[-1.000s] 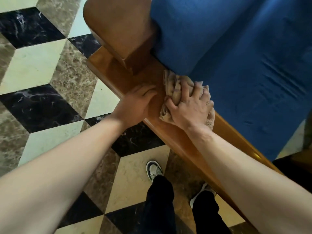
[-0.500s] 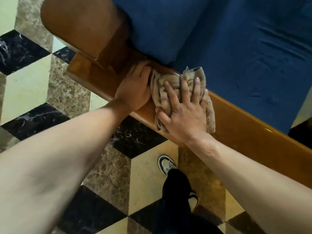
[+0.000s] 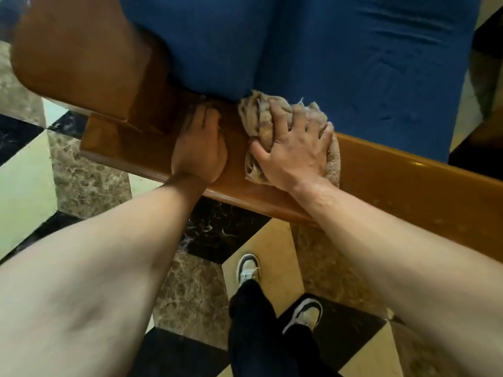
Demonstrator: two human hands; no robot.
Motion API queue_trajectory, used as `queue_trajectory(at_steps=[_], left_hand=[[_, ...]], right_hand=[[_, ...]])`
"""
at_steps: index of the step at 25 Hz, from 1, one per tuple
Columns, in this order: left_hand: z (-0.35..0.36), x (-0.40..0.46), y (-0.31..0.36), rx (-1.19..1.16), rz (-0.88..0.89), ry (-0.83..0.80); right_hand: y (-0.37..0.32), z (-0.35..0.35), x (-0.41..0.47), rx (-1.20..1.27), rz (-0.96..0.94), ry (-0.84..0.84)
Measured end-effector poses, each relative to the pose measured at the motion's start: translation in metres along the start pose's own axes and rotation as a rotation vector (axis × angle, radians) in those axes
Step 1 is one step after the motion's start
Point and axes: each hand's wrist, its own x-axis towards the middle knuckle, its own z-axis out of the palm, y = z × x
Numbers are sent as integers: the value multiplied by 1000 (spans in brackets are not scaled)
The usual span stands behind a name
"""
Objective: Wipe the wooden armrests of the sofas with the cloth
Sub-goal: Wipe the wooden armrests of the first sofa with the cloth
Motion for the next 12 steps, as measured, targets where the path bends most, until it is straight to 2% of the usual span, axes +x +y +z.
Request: queue_trajectory(at_steps=[3, 7, 9, 12], left_hand=[[1, 0, 2, -16, -8, -34], [2, -1, -3, -59, 5, -40], [1, 3, -2, -69, 13, -44], [1, 0, -2, -68, 47, -34]], right_hand=[[-7, -6, 31, -26, 67, 69], [-20, -10, 64, 52, 237, 17], [-25, -5, 50, 40, 254, 90], [-39, 13, -7, 69, 176, 154]])
